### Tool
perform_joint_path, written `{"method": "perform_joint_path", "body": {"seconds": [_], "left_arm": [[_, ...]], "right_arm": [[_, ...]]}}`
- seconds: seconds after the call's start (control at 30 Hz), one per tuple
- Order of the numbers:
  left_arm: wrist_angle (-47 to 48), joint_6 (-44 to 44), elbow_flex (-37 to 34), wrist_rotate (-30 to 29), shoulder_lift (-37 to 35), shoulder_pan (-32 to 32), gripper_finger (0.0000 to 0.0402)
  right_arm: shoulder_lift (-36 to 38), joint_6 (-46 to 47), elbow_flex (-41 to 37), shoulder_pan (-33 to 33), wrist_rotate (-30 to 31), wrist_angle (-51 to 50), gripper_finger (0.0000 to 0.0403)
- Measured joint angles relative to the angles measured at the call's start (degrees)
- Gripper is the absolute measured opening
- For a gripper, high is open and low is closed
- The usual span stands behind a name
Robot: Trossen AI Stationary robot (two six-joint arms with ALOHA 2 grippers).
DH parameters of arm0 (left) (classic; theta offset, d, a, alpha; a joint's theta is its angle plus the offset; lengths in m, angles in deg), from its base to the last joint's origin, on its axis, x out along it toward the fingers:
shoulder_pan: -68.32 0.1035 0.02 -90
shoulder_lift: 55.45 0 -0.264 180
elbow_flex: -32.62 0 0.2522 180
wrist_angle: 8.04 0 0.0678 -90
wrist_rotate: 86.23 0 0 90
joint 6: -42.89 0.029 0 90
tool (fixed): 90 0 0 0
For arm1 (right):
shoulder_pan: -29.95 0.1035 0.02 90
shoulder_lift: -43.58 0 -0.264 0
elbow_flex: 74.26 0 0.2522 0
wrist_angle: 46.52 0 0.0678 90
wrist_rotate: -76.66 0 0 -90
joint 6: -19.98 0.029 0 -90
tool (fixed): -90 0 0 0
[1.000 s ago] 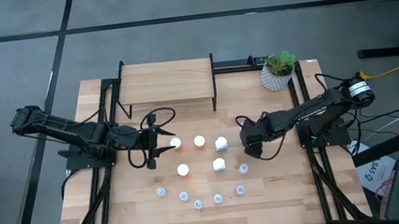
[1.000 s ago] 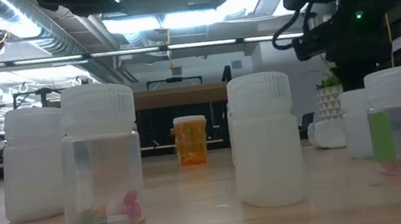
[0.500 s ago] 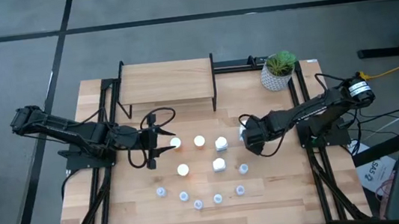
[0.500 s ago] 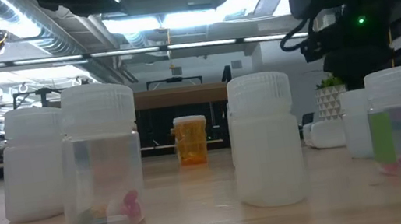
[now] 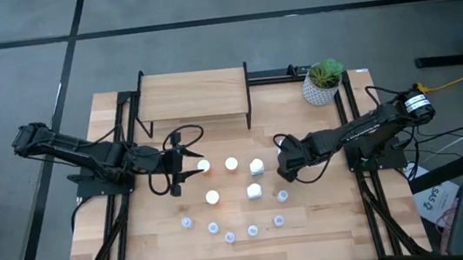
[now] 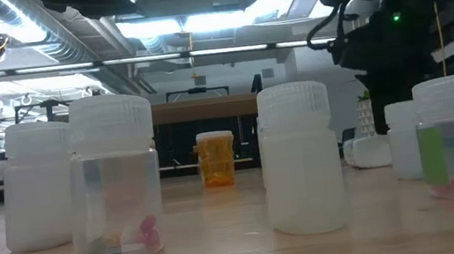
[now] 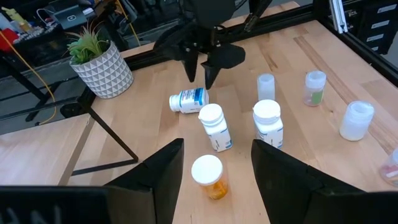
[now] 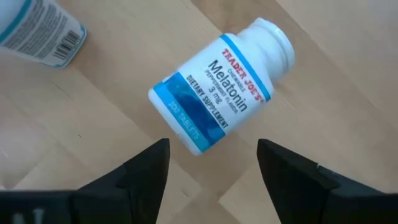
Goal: Pick and place medicine bottles onto shelf by color
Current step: Put the top right blue pill bottle on the shelf
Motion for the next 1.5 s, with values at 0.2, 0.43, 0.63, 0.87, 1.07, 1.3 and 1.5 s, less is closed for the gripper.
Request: {"method": "perform_joint_path", "body": {"seconds": [0.2,0.43,0.63,0.87,1.07,1.3,1.5], "left_arm": [[0.0,0.0,0.0,0.0,0.0,0.02,0.0182],[0.18,0.0,0.0,0.0,0.0,0.0,0.0182],[0.48,-0.04,0.0,0.0,0.0,0.02,0.0182],[0.5,-0.04,0.0,0.0,0.0,0.0,0.0182],[0.5,-0.04,0.0,0.0,0.0,0.0,0.0182],[0.59,0.07,0.0,0.0,0.0,0.01,0.0182],[0.59,0.07,0.0,0.0,0.0,0.0,0.0182]], "right_arm": [[-0.28,-0.41,0.0,0.01,-0.71,0.1,0.0245],[-4.96,-0.43,0.02,0.01,-1.19,0.6,0.0245],[-6.22,-0.36,0.02,-0.17,0.3,-0.15,0.0245],[-6.23,2.7,0.02,-0.63,7.55,-5.54,0.0245],[-6.23,4.16,0.08,-2.6,13.51,-9.04,0.0245],[-6.23,-1.66,4.6,-3.9,2.07,-13.69,0.0245],[-6.23,-15.39,13.2,-3.91,-0.44,-13.46,0.0245]]}}
